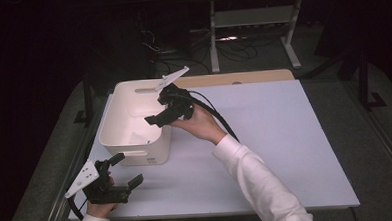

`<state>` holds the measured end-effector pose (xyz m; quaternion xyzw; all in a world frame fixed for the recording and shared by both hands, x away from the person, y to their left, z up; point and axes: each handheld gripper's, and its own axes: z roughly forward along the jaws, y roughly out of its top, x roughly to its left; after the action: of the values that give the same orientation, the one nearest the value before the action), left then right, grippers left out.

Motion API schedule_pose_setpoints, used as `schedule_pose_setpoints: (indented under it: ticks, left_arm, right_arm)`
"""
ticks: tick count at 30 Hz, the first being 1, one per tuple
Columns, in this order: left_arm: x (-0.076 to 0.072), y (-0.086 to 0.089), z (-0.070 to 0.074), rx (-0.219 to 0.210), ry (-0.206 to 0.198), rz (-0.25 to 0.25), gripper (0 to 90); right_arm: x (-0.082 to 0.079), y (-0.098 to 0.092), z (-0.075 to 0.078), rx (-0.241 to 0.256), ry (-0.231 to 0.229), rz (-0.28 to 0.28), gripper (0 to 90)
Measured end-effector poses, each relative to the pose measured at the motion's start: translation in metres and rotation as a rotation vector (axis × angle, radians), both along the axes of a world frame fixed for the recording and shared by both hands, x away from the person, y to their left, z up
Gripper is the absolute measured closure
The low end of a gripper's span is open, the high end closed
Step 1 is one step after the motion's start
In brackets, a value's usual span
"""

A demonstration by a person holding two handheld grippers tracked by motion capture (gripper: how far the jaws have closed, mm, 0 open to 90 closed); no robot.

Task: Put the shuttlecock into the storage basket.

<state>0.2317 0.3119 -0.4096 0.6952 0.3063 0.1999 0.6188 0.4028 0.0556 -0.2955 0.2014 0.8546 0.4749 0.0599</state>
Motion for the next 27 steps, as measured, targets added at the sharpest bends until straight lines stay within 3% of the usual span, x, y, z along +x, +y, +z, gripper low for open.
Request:
schedule_pose_setpoints:
  ticks: [10,16,27]
  left_arm:
    - [0.001,0.000,0.000,0.005,-0.004,-0.003,0.0]
    - [0.001,0.000,0.000,0.001,-0.002,-0.004,0.0]
    - [0.002,-0.001,-0.001,0.002,0.004,0.003,0.0]
  right_arm:
    - [-0.001,-0.025,-0.009,-0.010,-0.003,-0.012,0.1]
    - [-0.004,-0.039,-0.013,0.027,0.023,-0.034,0.0]
    - [-0.007,-0.062,-0.019,0.075,0.014,-0.040,0.0]
